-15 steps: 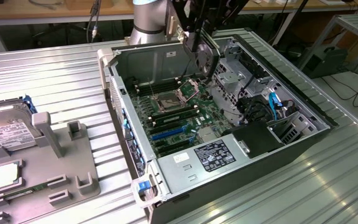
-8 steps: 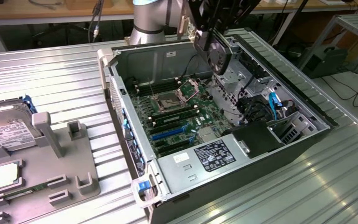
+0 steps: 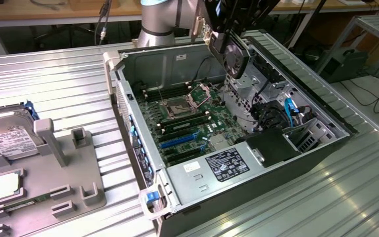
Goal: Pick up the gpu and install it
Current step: 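Pick up the gpu and move the gpu toward the slot, then insert the gpu into the slot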
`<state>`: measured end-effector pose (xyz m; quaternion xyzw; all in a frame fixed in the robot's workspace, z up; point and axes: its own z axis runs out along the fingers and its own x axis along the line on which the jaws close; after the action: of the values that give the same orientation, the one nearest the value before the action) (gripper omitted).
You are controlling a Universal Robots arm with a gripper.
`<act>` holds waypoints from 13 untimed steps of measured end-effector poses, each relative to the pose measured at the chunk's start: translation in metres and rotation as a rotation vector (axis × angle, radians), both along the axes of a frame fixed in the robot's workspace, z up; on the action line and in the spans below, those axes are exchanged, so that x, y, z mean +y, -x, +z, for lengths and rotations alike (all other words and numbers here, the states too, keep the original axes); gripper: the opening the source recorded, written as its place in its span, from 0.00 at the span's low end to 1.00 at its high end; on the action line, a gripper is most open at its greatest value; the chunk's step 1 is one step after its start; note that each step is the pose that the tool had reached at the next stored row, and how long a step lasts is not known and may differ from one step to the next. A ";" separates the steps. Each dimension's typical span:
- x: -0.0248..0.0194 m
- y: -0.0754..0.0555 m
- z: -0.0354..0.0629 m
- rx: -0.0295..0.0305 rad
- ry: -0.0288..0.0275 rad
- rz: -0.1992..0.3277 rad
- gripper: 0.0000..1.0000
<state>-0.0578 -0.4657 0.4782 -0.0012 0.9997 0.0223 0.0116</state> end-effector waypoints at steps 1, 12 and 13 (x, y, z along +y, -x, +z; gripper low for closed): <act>0.0000 0.000 0.0000 0.0000 0.0000 0.000 0.28; 0.0000 0.000 0.0000 0.0000 0.0000 0.021 0.28; 0.0000 0.000 0.0000 0.0000 0.0000 0.040 0.28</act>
<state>-0.0578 -0.4657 0.4781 -0.0210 0.9995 0.0225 0.0112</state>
